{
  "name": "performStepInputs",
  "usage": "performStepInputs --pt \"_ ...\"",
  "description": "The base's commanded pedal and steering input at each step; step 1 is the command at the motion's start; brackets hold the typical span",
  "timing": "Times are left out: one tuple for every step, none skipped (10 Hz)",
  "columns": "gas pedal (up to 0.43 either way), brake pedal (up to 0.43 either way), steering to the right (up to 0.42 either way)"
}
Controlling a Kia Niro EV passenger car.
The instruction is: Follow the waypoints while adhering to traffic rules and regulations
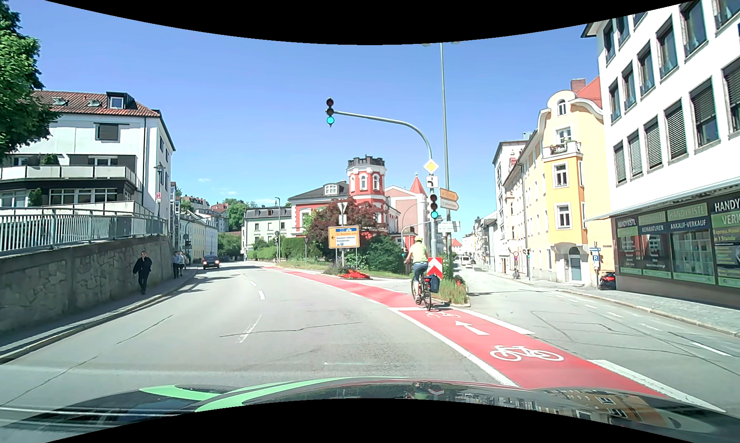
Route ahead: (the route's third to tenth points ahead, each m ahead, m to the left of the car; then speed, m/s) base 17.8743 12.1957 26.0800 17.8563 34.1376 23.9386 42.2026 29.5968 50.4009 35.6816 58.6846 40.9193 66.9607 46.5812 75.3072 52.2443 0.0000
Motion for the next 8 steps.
performStepInputs --pt "0.0 0.268 -0.015" --pt "0.0 0.262 -0.015" --pt "0.0 0.262 -0.015" --pt "0.0 0.262 -0.015" --pt "0.0 0.262 -0.015" --pt "0.0 0.262 -0.015" --pt "0.0 0.262 -0.015" --pt "0.0 0.244 -0.015"
